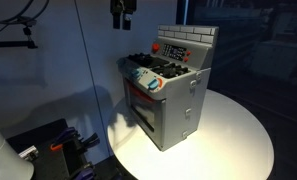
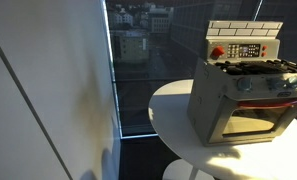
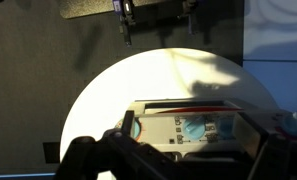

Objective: Press the top orange button on the microwave oven controlling panel of the stove

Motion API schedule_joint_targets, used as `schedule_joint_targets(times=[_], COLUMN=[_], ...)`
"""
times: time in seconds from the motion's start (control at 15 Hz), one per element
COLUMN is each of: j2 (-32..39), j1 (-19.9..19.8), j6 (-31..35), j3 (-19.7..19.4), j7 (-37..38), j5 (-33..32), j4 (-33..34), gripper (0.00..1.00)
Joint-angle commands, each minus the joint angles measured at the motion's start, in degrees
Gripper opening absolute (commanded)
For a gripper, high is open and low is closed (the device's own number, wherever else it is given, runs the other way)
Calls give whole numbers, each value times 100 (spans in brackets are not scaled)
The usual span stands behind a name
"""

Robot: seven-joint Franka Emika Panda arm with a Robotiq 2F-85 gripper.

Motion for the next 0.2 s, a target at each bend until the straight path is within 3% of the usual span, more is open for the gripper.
schedule_joint_targets(times=[0.0,0.13], j2=[-65,-126], j1=[-9,-8], j6=[-1,12], j3=[18,25], j7=[-10,-16], j5=[2,2], j4=[-57,-122], gripper=[100,100])
